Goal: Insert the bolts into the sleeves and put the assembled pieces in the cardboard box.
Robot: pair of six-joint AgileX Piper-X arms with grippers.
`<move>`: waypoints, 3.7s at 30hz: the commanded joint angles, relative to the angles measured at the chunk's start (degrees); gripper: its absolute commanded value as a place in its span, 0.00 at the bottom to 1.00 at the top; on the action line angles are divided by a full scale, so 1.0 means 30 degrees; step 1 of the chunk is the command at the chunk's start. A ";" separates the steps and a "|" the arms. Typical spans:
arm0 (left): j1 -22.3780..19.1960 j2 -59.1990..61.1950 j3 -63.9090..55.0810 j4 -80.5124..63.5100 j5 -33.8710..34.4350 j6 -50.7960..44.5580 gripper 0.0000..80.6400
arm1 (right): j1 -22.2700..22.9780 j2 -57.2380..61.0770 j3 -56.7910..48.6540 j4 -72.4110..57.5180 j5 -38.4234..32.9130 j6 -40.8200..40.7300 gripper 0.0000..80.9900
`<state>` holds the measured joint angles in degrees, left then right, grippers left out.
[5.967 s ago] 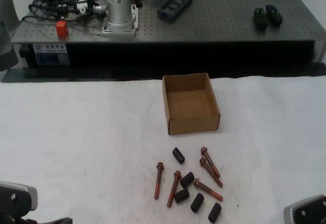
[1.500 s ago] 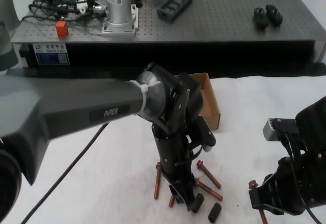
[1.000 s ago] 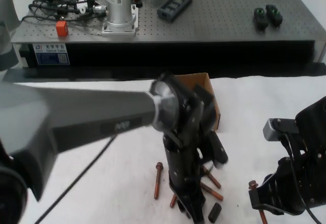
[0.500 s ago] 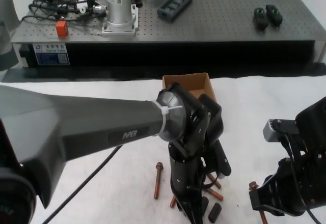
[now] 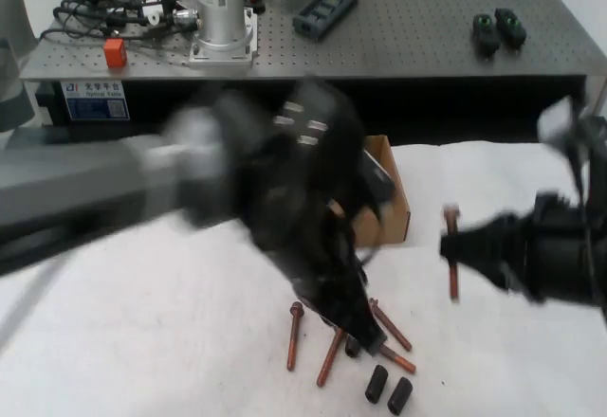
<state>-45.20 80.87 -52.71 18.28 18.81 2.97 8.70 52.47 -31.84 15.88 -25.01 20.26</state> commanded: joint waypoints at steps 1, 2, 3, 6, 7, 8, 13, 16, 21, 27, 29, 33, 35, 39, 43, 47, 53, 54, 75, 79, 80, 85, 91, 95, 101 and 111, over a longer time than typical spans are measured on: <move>-0.0079 -0.0636 0.0747 -0.2017 0.1097 -0.0858 0.01 | 0.1129 -0.0704 -0.0059 -0.5292 -0.1430 0.3093 0.01; -0.0079 -0.1715 0.2010 -0.4078 0.2168 -0.1595 0.01 | 0.1521 -0.0697 -0.0059 -0.6414 -0.1431 0.3709 0.01; -0.0079 -0.2655 0.3105 -0.6092 0.2779 -0.2550 0.01 | 0.1819 -0.0697 -0.0059 -0.7289 -0.1431 0.4056 0.01; -0.0079 -0.4665 0.5253 -1.0004 0.3008 -0.4356 0.01 | 0.2747 -0.0697 -0.0059 -0.9351 -0.1330 0.5048 0.01; -0.0079 -0.5152 0.5677 -1.0642 0.3008 -0.4587 0.01 | 0.3057 -0.0697 -0.0059 -0.9715 -0.1330 0.5261 0.01; -0.0079 -0.5513 0.5936 -1.1148 0.3008 -0.4683 0.01 | 0.3342 -0.0697 -0.0059 -0.9859 -0.1330 0.5390 0.01; -0.0079 -0.6111 0.6043 -1.1258 0.3573 -0.4863 0.01 | 0.4164 -0.0615 -0.0059 -0.9807 -0.1280 0.5316 0.01; -0.0079 -0.6104 0.6043 -1.1254 0.3795 -0.5420 0.01 | 0.4267 -0.0615 -0.0059 -0.9366 -0.1280 0.5014 0.01; -0.0079 -0.6104 0.6043 -1.1515 0.3788 -0.6040 0.01 | 0.4267 -0.0615 -0.0059 -0.8519 -0.1371 0.4790 0.01; -0.0079 -0.6104 0.6043 -1.1689 0.3788 -0.6574 0.01 | 0.4267 -0.0615 -0.0059 -0.8162 -0.2009 0.4311 0.01; -0.0079 -0.6104 0.6043 -1.1689 0.3788 -0.6832 0.01 | 0.4267 -0.0615 -0.0059 -0.8018 -0.2587 0.4264 0.01; -0.0079 -0.6104 0.6043 -1.1689 0.3788 -0.7700 0.01 | 0.4267 -0.0615 -0.0059 -0.7973 -0.3167 0.3489 0.01; -0.0079 -0.6104 0.6043 -1.1689 0.3788 -0.8007 0.01 | 0.4267 -0.0615 -0.0059 -0.7973 -0.3162 0.3266 0.01; -0.0079 -0.6104 0.6043 -1.1689 0.3460 -0.8437 0.01 | 0.4267 -0.0615 -0.0059 -0.7973 -0.3512 0.3094 0.01; -0.0079 -0.6104 0.6043 -1.1689 0.3228 -0.8864 0.01 | 0.4267 -0.0615 -0.0059 -0.7973 -0.3512 0.3094 0.01; -0.0079 -0.6104 0.6043 -1.1689 0.2909 -0.9133 0.01 | 0.4267 -0.0615 -0.0059 -0.7973 -0.3603 0.3094 0.01; -0.0079 -0.6104 0.6043 -1.2313 0.2788 -0.9021 0.01 | 0.4267 -0.0615 -0.0059 -0.7826 -0.3933 0.2831 0.01; -0.0079 -0.6104 0.6043 -1.2440 0.2788 -0.8923 0.01 | 0.4267 -0.0615 -0.0059 -0.7831 -0.3933 0.2718 0.04; 0.2581 0.1334 -0.0716 -0.9255 -0.3550 -0.8467 0.01 | -0.1460 -0.3623 -0.0112 -0.0773 -0.0523 -0.0634 0.61; 0.3316 0.5997 -0.5976 -0.4773 -0.3157 -0.8588 0.01 | -0.2228 -0.3623 -0.0112 0.0739 0.0710 -0.0633 0.61; 0.3457 0.7234 -0.7469 -0.3827 -0.2678 -0.8588 0.01 | -0.2310 -0.3623 -0.0112 0.0992 0.0889 -0.0633 0.61; 0.3631 1.2371 -1.4085 -0.0209 -0.2184 -0.8588 0.01 | -0.2430 -0.3623 -0.0112 0.1297 0.1242 -0.0681 0.61; 0.3631 1.6743 -1.9510 0.2038 -0.1529 -0.8549 0.01 | -0.2430 -0.3623 -0.0112 0.1606 0.1288 -0.0681 0.61; 0.3631 1.7914 -2.0885 0.2579 -0.1362 -0.9048 0.01 | -0.2430 -0.3623 -0.0112 0.1694 0.1288 -0.0681 0.61; 0.3631 1.8435 -2.0917 0.2620 -0.0802 -0.9990 0.28 | -0.2430 -0.3580 -0.0112 0.1882 0.1724 -0.0681 0.61; 0.3963 1.5098 -2.0907 0.5979 0.1568 -0.7687 0.35 | -0.2394 -0.1428 -0.1647 0.4212 0.1725 -0.3488 0.55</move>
<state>-33.67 130.56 -114.36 35.30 23.45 -22.55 1.67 46.08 -34.37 25.59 -20.02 14.18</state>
